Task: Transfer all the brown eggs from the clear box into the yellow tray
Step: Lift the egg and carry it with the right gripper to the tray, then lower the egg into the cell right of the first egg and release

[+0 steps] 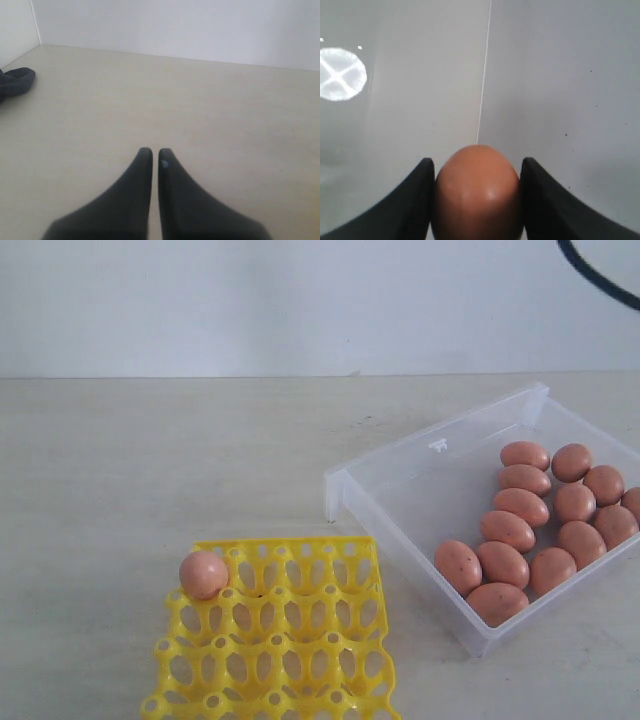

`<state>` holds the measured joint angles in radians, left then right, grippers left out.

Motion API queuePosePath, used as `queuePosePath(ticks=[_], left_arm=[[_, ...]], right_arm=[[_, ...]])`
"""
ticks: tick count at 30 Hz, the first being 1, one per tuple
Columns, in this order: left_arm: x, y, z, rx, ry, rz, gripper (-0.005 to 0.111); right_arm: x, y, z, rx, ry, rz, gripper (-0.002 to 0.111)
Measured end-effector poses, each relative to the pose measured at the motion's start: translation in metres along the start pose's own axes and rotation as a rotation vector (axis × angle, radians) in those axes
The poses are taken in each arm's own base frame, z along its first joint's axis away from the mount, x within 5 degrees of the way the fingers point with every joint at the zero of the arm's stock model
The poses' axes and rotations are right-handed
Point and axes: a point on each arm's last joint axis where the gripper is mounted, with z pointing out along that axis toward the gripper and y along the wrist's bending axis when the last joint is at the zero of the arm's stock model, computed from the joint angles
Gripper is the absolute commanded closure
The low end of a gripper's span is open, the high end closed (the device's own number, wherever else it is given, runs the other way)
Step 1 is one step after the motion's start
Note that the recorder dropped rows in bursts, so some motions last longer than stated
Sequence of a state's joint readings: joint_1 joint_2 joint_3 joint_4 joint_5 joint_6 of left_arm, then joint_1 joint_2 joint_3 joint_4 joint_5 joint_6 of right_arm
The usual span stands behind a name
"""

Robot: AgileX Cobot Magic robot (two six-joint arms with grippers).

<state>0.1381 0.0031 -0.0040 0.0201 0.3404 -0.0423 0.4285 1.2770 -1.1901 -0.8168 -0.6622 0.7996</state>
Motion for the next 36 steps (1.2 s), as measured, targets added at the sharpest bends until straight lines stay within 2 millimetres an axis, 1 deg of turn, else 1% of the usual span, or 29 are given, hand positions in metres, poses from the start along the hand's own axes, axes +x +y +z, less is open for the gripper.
queuePosePath(ticks=[1,3,6,7,9,12,14,18,20,22,26,29,32,34,36], left_arm=[[0.0,0.0,0.0,0.0,0.0,0.0,0.103],[0.0,0.0,0.0,0.0,0.0,0.0,0.103],[0.0,0.0,0.0,0.0,0.0,0.0,0.103],[0.0,0.0,0.0,0.0,0.0,0.0,0.103],[0.0,0.0,0.0,0.0,0.0,0.0,0.103],[0.0,0.0,0.0,0.0,0.0,0.0,0.103],[0.0,0.0,0.0,0.0,0.0,0.0,0.103],[0.0,0.0,0.0,0.0,0.0,0.0,0.103],[0.0,0.0,0.0,0.0,0.0,0.0,0.103],[0.0,0.0,0.0,0.0,0.0,0.0,0.103],[0.0,0.0,0.0,0.0,0.0,0.0,0.103],[0.0,0.0,0.0,0.0,0.0,0.0,0.103],[0.0,0.0,0.0,0.0,0.0,0.0,0.103],[0.0,0.0,0.0,0.0,0.0,0.0,0.103],[0.0,0.0,0.0,0.0,0.0,0.0,0.103]], right_arm=[[0.0,0.0,0.001,-0.008,0.025,-0.021,0.108],[0.003,0.002,0.002,-0.026,0.074,0.001,0.108],[0.02,0.003,0.006,-0.077,0.152,0.119,0.108],[0.03,0.004,0.009,-0.115,0.172,0.172,0.108],[0.058,0.007,0.017,-0.21,0.223,0.303,0.108],[0.111,0.012,0.024,-0.371,0.33,0.535,0.108],[0.153,0.014,0.023,-0.449,0.437,0.665,0.108],[0.218,0.018,0.014,-0.522,0.635,0.788,0.108],[0.239,0.021,0.007,-0.551,0.717,0.796,0.108],[0.249,0.023,0.001,-0.585,0.785,0.777,0.109],[0.257,0.026,-0.008,-0.641,0.89,0.695,0.109],[0.266,0.021,-0.01,-0.567,0.945,0.618,0.109],[0.274,0.016,-0.011,-0.472,0.973,0.488,0.109],[0.276,0.017,-0.01,-0.432,0.968,0.396,0.109],[0.277,0.023,-0.008,-0.412,0.94,0.312,0.109]])
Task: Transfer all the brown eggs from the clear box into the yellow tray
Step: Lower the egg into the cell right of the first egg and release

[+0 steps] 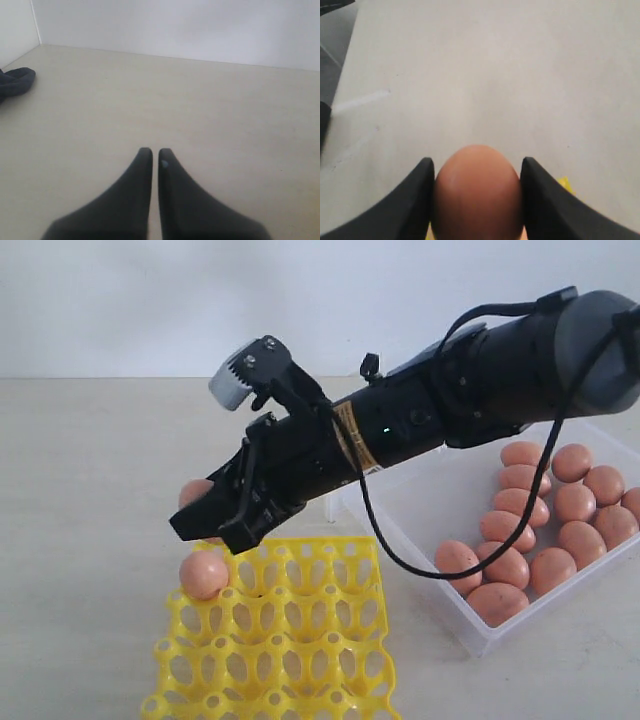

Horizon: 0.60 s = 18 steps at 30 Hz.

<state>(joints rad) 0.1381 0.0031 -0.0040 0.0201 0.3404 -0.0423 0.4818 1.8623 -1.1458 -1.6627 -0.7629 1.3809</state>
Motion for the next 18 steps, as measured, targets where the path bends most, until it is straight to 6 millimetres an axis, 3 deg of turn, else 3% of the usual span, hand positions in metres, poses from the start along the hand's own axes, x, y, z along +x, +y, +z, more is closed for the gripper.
queuePosePath(ticks=[6,13,18], left_arm=[[0.0,0.0,0.0,0.0,0.0,0.0,0.103],[0.0,0.0,0.0,0.0,0.0,0.0,0.103],[0.0,0.0,0.0,0.0,0.0,0.0,0.103]], right_arm=[[0.005,0.01,0.015,0.153,-0.11,-0.058,0.109],[0.031,-0.012,0.011,0.306,-0.12,0.09,0.109],[0.05,-0.018,0.018,0.257,-0.1,0.164,0.109]])
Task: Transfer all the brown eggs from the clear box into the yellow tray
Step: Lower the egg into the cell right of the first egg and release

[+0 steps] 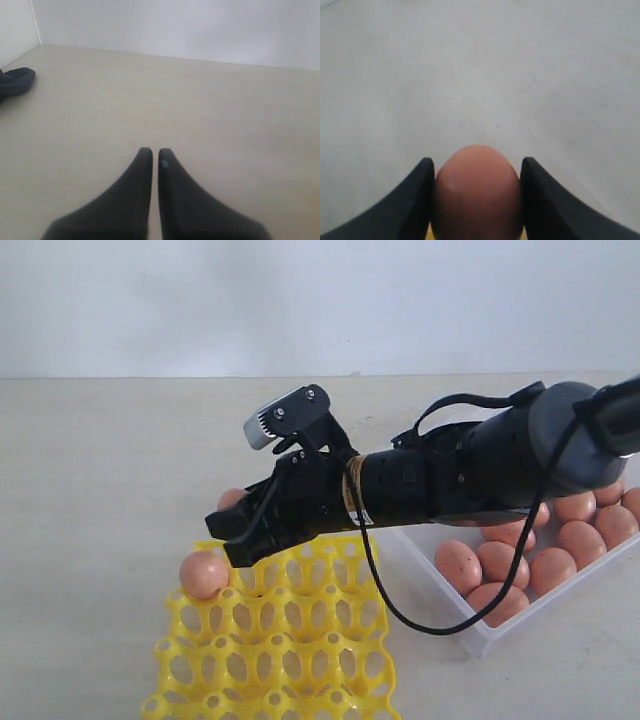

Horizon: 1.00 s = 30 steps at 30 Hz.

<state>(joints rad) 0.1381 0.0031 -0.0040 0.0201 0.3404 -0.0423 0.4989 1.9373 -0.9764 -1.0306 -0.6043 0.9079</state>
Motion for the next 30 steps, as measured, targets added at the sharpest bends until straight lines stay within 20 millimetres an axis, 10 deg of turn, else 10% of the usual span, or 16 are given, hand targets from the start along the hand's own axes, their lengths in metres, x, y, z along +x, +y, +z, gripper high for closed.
queuePosePath(ticks=[30], left_arm=[[0.0,0.0,0.0,0.0,0.0,0.0,0.103]], right_arm=[[0.024,0.0,0.005,-0.032,0.178,0.009,0.106]])
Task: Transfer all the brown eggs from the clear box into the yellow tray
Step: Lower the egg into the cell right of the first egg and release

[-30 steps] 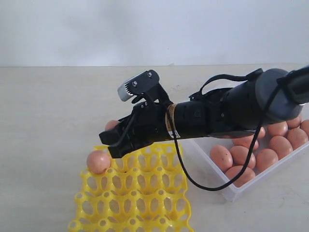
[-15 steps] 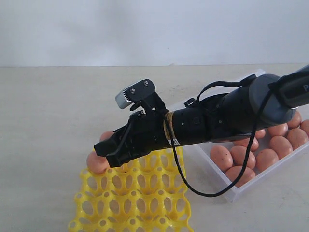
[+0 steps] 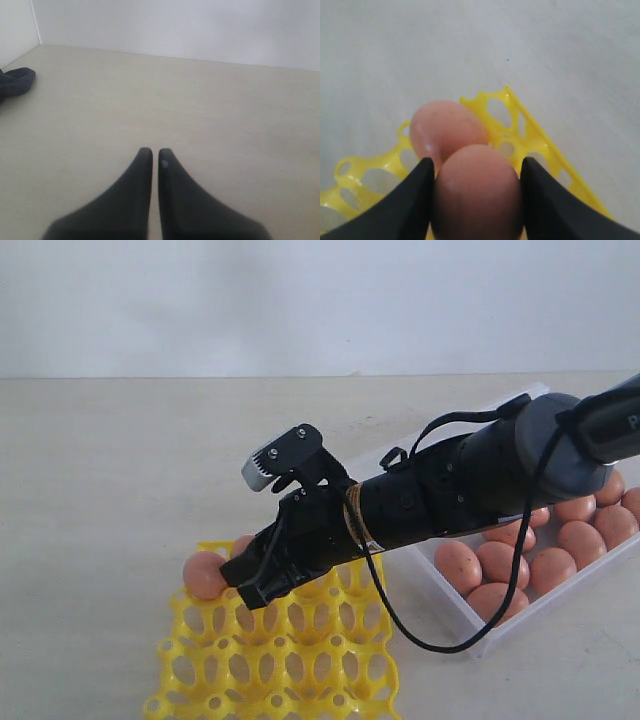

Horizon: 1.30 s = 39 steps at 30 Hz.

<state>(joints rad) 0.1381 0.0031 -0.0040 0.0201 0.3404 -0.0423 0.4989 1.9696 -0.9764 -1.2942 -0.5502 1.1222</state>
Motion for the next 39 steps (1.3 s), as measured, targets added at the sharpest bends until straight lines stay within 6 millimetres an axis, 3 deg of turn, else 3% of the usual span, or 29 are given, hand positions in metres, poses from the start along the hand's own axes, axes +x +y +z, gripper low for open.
queuePosePath(ticks=[6,10,39], left_arm=[[0.0,0.0,0.0,0.0,0.0,0.0,0.103],[0.0,0.0,0.0,0.0,0.0,0.0,0.103],[0.0,0.0,0.0,0.0,0.0,0.0,0.103]], right_arm=[[0.0,-0.0002,0.0,0.003,0.0,-0.036,0.08],[0.0,-0.0002,0.0,0.003,0.0,-0.043,0.073],[0.0,-0.0002,0.0,0.003,0.0,-0.099,0.073]])
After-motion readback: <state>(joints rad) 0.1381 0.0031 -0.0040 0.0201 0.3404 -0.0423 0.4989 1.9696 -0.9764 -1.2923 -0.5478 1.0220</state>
